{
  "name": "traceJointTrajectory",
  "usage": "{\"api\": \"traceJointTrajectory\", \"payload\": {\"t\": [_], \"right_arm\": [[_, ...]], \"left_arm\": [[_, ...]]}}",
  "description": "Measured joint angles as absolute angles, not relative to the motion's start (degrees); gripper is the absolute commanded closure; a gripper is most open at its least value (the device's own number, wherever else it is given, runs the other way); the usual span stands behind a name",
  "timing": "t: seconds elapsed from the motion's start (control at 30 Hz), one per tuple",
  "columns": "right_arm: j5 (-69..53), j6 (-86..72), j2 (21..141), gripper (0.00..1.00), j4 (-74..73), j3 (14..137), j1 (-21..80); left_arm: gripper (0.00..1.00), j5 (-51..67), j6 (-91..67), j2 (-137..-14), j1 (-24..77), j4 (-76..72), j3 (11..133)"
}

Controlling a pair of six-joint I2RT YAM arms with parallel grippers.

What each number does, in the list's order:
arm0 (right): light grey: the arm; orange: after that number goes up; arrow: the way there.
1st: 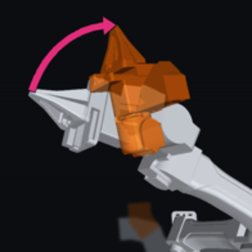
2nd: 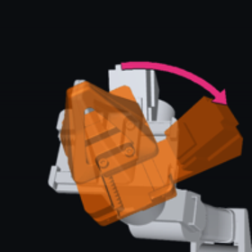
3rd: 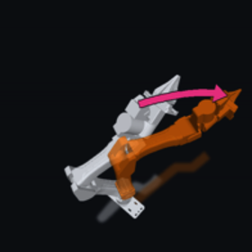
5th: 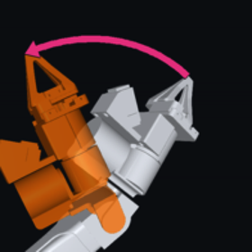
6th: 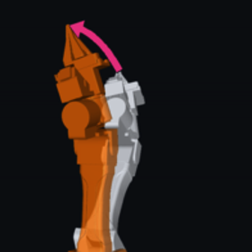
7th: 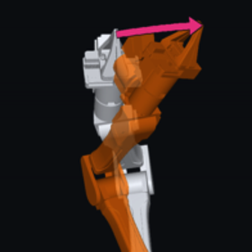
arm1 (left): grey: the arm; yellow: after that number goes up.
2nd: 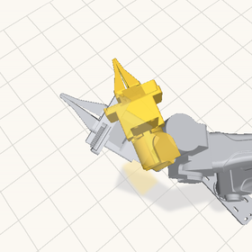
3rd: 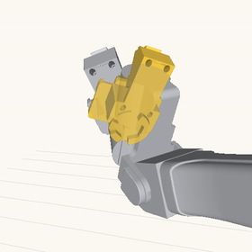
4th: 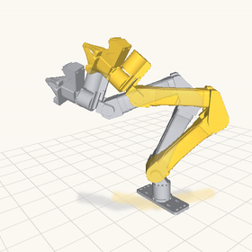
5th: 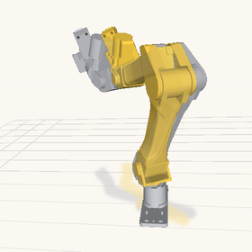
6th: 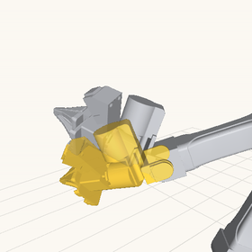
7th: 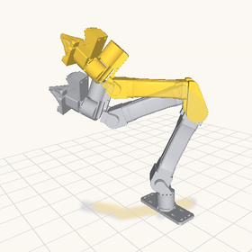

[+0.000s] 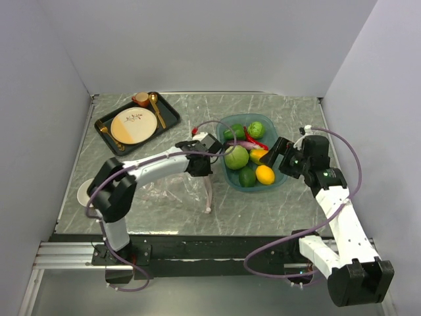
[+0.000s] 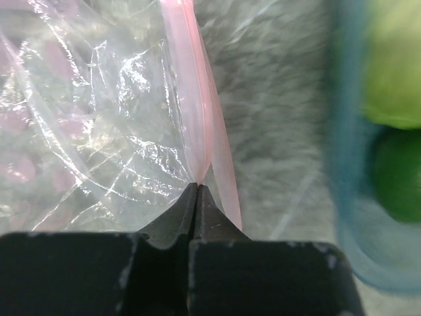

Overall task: Place the food in the zip-top bag and seal the zipper
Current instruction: Open the zipper of the food storage bag at the center of the board.

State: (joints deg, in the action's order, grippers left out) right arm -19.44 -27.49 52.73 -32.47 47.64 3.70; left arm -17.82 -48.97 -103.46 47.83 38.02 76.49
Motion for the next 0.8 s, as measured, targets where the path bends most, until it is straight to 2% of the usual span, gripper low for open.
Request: {"api": "traceJointTrajectory", "payload": {"t": [0.2, 0.33, 0.57, 0.8], "right_arm": [[-20.4, -27.7, 53.6, 0.00, -30.3, 47.7, 7.2], [-20.1, -27.6, 58.4, 0.00, -30.9, 51.0, 13.2], [-18.8, -28.1, 63.8, 0.00, -29.6, 56.4, 22.0], [-18.5, -30.0, 63.9, 0.00, -27.4, 56.6, 25.4]], "left_arm": [[0.99, -18.0, -50.5, -93.3, 47.9, 37.3, 75.8], [0.99, -18.2, -51.7, -87.7, 47.9, 35.9, 72.6], [0.99, -18.0, -51.8, -82.7, 47.9, 34.8, 68.7], [0.99, -17.5, -51.8, -77.0, 48.0, 33.5, 66.0]]}}
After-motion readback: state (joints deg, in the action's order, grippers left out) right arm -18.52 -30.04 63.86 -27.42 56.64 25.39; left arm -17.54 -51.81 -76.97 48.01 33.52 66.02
